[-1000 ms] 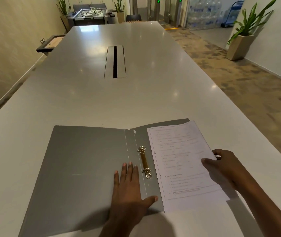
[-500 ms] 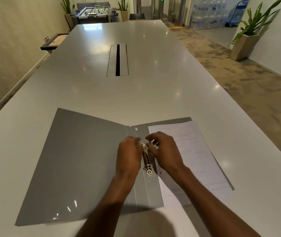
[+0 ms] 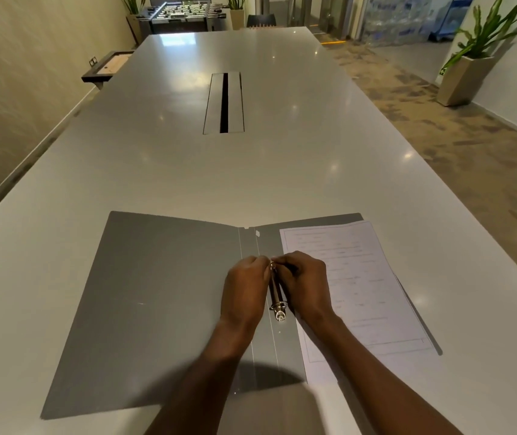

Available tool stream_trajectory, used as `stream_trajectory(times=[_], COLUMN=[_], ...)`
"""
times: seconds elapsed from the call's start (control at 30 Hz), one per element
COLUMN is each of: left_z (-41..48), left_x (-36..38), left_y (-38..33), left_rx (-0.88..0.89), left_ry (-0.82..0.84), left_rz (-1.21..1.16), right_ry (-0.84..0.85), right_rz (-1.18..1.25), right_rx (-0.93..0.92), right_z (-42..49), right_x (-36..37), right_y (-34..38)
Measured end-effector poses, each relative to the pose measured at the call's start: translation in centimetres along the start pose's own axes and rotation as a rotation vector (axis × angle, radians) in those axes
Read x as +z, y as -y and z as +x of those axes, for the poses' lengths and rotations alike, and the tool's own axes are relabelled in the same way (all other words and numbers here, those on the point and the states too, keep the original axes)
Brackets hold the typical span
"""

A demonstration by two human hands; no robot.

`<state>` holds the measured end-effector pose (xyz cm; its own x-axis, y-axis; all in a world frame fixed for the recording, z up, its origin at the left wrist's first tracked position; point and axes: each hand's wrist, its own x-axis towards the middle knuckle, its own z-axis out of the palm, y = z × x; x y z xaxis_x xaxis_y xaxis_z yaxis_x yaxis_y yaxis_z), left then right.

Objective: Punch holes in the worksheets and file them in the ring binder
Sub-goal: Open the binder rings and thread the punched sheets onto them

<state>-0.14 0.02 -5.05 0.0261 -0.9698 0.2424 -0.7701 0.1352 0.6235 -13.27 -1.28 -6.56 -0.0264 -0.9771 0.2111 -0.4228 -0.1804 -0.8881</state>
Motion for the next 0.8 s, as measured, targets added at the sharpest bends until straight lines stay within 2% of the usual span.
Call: stream_trajectory(times=[0.37, 0.47, 0.57, 0.7, 0.8], left_z=[-0.2, -0.2, -0.3, -0.4, -0.1], left_x=[0.2, 0.2, 0.2, -0.3, -0.8], left_y=[0.8, 0.9, 0.7, -0.1, -1.1], left_rx=[-0.064, -0.038, -0.092, -0.130, -0.089], left_ry=[-0.067, -0.061, -0.056, -0.061, -0.154], left_rz=[-0.116, -0.079, -0.093, -0.045, -0.039], right_ry=[-0.034, 0.012, 0.058, -0.012, -0.095], right_rz=[0.068, 0.112, 0.161, -0.108, -0.235], right_rx=[0.034, 0.076, 0.104, -0.049, -0.033], right_z=[0.6, 0.7, 0.9, 0.1, -2.1], right_x=[-0.2, -0.3, -1.1, -4.1, -6.0], right_y=[-0.9, -1.2, -0.5, 0.2, -1.6])
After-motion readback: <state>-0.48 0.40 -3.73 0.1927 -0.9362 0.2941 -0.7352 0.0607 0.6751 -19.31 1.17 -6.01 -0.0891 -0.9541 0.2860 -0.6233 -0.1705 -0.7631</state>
